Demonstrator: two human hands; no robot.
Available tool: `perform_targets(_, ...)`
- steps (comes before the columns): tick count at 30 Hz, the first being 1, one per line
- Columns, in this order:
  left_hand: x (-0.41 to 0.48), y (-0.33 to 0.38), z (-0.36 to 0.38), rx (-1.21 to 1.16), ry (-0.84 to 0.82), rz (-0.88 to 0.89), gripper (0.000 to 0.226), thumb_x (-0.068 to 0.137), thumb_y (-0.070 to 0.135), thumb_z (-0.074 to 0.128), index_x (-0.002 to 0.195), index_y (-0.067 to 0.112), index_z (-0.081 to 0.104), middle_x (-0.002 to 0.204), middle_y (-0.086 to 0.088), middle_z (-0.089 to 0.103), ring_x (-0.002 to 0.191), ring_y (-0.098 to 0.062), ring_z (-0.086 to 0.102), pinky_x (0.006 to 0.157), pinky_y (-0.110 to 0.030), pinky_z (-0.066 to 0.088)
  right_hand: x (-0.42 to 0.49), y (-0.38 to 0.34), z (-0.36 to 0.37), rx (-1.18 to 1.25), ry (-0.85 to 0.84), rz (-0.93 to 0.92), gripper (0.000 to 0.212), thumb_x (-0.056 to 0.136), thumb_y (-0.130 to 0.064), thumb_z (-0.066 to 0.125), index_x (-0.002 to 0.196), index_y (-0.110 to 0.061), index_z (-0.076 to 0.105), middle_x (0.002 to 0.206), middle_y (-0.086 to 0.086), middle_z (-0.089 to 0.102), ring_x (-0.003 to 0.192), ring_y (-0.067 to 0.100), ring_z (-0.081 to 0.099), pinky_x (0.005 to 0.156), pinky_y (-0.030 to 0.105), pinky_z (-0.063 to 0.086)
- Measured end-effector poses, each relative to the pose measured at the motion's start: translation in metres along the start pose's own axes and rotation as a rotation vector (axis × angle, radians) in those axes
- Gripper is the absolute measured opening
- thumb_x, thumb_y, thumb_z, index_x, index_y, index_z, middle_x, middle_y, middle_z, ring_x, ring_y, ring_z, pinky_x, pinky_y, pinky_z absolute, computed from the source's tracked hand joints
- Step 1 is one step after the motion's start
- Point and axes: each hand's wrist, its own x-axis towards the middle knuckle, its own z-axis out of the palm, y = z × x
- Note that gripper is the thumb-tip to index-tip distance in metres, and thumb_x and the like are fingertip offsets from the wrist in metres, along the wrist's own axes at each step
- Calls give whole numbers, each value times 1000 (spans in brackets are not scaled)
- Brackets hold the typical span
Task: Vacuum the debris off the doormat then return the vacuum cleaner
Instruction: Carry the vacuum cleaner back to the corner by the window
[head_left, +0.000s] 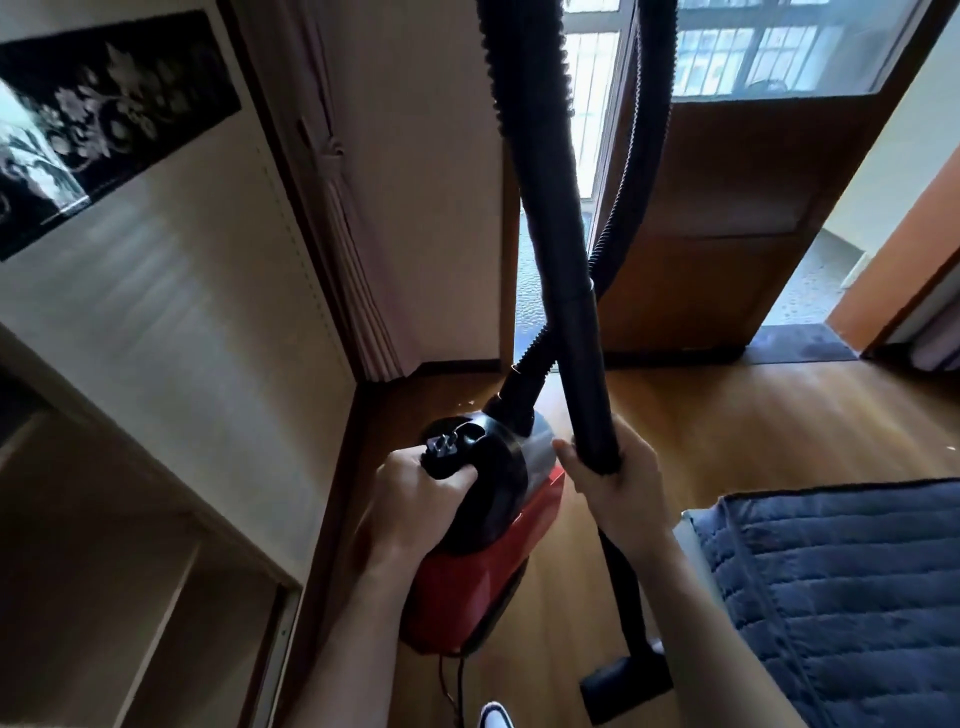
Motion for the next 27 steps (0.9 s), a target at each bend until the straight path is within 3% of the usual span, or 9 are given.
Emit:
perform_targets(3,55,5,7,6,28,-5,36,69,17,75,43,20,51,40,9,51,48,-17,51,52,-25,38,46,10,14,0,4,-22,21,89,-18,81,89,-24,61,63,1,56,56,22,56,52,33,48)
perform_targets(7,112,11,15,14,29,-12,37,70,16,75,42,24,53,38,10,48,47,-18,49,52,-26,37,100,24,31,11,10,-37,19,89,-35,76,91,-23,62,65,5,55,56,31,53,52,49,48)
perform_targets(10,154,9,26,17,22,-22,37,70,18,76,42,22,51,37,10,47,45,-16,47,51,-26,36,139,40,41,-10,-9,-30,18,89,-30,77,88,-26,59,64,5,54,56,30,52,52,49,47)
perform_targets(13,194,7,41,39,32,-57,42,71,14,77,42,15,47,37,10,47,42,-11,45,49,-26,35,180,59,53,-12,-25,2,33,90,-14,80,82,-34,55,63,10,52,57,33,49,53,51,44)
perform_targets(16,235,7,59,43,41,-87,38,71,10,75,46,7,48,37,9,46,41,-11,44,48,-28,36,229,86,64,24,-38,15,39,90,-13,80,81,-40,53,64,10,53,57,34,50,54,54,46)
perform_targets(19,285,11,80,43,60,-126,35,72,9,74,50,1,48,38,8,46,41,-9,44,45,-28,36,285,118,74,47,-56,13,20,89,-30,77,85,-35,57,67,11,57,59,35,55,55,56,49)
perform_targets(22,346,20,103,41,73,-150,31,72,8,72,54,-2,49,42,4,48,44,-12,45,45,-31,36,351,150,89,84,-77,23,20,87,-42,73,86,-28,59,68,12,58,60,37,56,55,58,50)
perform_targets(27,440,46,139,64,117,-198,29,73,3,69,56,-6,47,45,0,45,45,-12,43,45,-30,35,463,185,109,88,-149,14,25,88,-10,80,80,-19,59,67,13,58,58,35,56,54,48,50)
